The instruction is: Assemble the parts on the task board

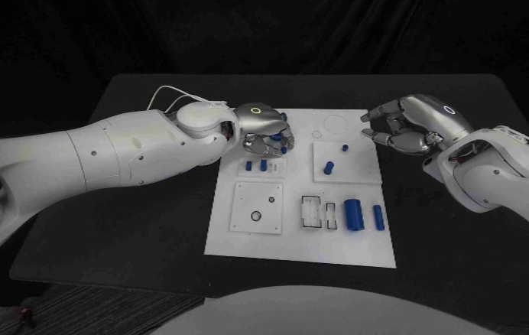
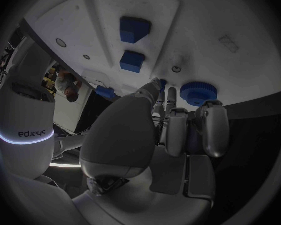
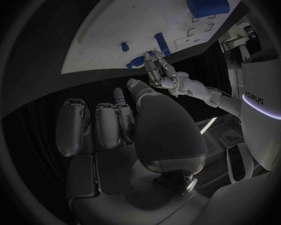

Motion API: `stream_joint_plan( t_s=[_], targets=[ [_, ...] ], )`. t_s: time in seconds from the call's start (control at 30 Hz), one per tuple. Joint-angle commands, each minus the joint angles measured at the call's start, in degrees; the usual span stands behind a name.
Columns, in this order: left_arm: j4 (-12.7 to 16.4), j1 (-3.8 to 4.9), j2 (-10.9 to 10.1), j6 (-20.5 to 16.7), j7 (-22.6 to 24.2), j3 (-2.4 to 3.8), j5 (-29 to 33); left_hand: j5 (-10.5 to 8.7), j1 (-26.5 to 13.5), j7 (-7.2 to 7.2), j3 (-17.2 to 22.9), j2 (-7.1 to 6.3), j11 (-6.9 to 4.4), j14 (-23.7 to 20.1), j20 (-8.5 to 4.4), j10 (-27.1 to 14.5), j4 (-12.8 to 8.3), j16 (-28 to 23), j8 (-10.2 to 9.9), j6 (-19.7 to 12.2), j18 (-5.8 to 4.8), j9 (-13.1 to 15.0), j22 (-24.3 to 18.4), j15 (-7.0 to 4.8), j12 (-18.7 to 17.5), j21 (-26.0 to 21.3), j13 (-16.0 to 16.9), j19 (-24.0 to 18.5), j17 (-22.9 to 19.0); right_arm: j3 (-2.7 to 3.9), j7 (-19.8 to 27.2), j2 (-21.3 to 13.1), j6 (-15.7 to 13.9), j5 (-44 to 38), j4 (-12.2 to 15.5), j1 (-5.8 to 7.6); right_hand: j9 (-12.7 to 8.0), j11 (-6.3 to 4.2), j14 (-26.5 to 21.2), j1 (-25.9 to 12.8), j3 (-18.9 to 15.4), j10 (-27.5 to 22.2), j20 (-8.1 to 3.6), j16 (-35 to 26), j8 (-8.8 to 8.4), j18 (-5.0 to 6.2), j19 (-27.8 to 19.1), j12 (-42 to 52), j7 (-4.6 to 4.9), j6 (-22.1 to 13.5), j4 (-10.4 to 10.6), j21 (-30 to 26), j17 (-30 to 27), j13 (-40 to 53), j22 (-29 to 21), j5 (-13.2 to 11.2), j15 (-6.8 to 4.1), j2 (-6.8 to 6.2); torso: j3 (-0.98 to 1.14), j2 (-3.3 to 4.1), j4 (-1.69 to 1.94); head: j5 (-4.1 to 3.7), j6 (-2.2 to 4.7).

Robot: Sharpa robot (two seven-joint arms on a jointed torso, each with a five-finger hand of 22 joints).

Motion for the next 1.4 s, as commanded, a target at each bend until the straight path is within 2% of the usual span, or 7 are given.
stream_joint_plan(
  t_s=[0.03, 0.4, 0.57, 0.8, 1.03, 1.23, 1.4],
  targets=[
    [-0.2, -0.28, 0.3, 0.4, 0.9, 0.05, -0.1, 0.35, 0.5, 0.28, 0.6, 0.24, -0.34, -0.2, -0.38, 0.8, -0.1, -0.2, 0.5, 0.9, 0.49, -0.1, 10.9, -0.08, 0.2, -0.4, -0.3, -0.2, 2.3, 0.03, -0.1, -0.1, 0.5, -0.1, 0.1, -0.17, -0.1, -0.18, 2.8, 0.3, 0.5, 1.3, 0.03, 0.2, -0.24, -0.51, 1.3, -0.2, 0.04, 0.5, 0.0, 0.2, 0.1, -3.9, 11.0, 0.3, 0.06, 0.05, 0.00, -0.01, 0.04, -0.09, -0.01],
    [-0.4, -0.82, 0.4, -1.9, 1.6, 0.05, -0.1, 0.44, 1.6, 1.65, 2.1, 1.61, -0.14, -0.1, -0.42, 5.8, -1.6, -0.1, 3.0, 6.6, 0.35, 0.8, 11.1, 0.13, 0.5, 0.1, -1.6, 0.3, 2.0, 0.03, -0.2, -0.1, 0.8, -0.1, 0.1, -0.24, -0.1, -0.17, 2.8, 0.4, 0.5, 1.3, 0.03, 0.2, -0.23, -0.51, 1.3, -0.2, 0.04, 0.5, 0.0, 0.2, 0.0, -4.0, 11.0, 0.3, 0.06, 0.06, -0.01, 0.09, 0.05, -0.06, -0.01],
    [-0.2, -0.95, 0.0, -5.2, 2.8, 0.05, -0.1, 3.46, 1.7, 1.98, 2.2, 1.47, -0.18, -0.6, -0.45, 9.9, -2.7, -0.8, 3.9, 9.2, 0.10, 1.2, 11.5, 0.34, 0.3, 1.0, -2.6, 1.0, 0.5, 0.03, -0.2, -0.1, 0.9, -0.1, 0.1, -0.27, -0.1, -0.16, 2.8, 0.4, 0.5, 1.3, 0.03, 0.2, -0.20, -0.51, 1.3, -0.2, 0.04, 0.6, -0.1, 0.2, 0.0, -4.0, 11.0, 0.4, 0.07, 0.11, -0.04, 0.07, 0.11, -0.06, -0.01],
    [2.2, -0.90, -2.8, -9.4, 3.0, 0.07, -0.1, 4.36, 1.0, 2.13, 2.3, 0.61, -0.03, -0.8, -0.56, 11.4, -3.1, -1.9, 3.3, 9.7, -0.02, 1.0, 11.6, 0.37, -1.7, 1.5, -4.1, 1.4, -1.5, 0.03, -0.2, -0.3, 1.1, -0.1, 0.2, -0.32, -0.1, -0.16, 2.8, 0.4, 0.5, 1.3, 0.03, 0.2, -0.20, -0.51, 1.3, -0.2, 0.04, 0.6, -0.1, 0.2, 0.0, -4.0, 11.0, 0.4, 0.07, 0.11, -0.01, -0.04, 0.17, -0.21, -0.01],
    [6.4, -0.10, -7.6, -9.9, 0.7, 0.08, -0.1, 5.21, -0.3, 1.39, 2.3, -2.22, -0.55, -0.1, -1.04, 11.8, -3.0, -1.7, 1.7, 9.3, -0.48, 0.2, 12.3, -0.62, -4.1, 3.4, -5.6, 2.9, -1.5, 0.03, -0.4, -0.5, 1.2, -0.1, 0.2, -0.36, -0.1, -0.15, 2.8, 0.5, 0.6, 1.2, 0.03, 0.2, -0.18, -0.51, 1.3, -0.3, 0.04, 0.6, -0.1, 0.2, 0.0, -4.0, 11.0, 0.4, 0.08, 0.13, -0.04, -0.02, 0.09, 0.03, -0.01],
    [7.7, 0.49, -10.1, -8.5, -0.7, 0.08, -0.1, 4.88, -0.9, 1.31, 2.8, -2.51, -0.54, 0.0, -1.28, 11.3, -2.4, -1.8, 0.9, 8.8, -0.48, -0.2, 12.2, -0.65, -5.2, 3.4, -6.2, 2.9, -1.7, 0.03, -0.5, -0.4, 1.3, -0.1, 0.0, -0.45, -0.1, -0.15, 2.8, 0.5, 0.6, 1.2, 0.03, 0.2, -0.18, -0.51, 1.3, -0.3, 0.04, 0.6, -0.1, 0.2, 0.0, -4.0, 11.0, 0.4, 0.08, 0.13, 0.04, -0.11, 0.15, 0.23, -0.01],
    [8.2, 0.63, -11.2, -7.7, -1.2, 0.07, -0.1, 5.04, -1.1, 1.31, 3.0, -2.39, -0.55, 0.0, -1.33, 11.3, -2.1, -1.8, 0.9, 9.0, -0.47, -0.3, 12.2, -0.66, -5.4, 3.3, -6.2, 2.9, -1.8, 0.03, -0.5, -0.5, 1.4, -0.1, -0.1, -0.86, -0.1, -0.15, 2.8, 0.6, 0.7, 1.2, 0.03, 0.3, -0.20, -0.53, 1.3, -0.3, 0.05, 0.6, -0.2, 0.3, 0.0, -4.0, 11.1, 0.4, 0.08, 0.13, -0.16, -0.05, 0.20, 0.31, -0.01]
  ],
)
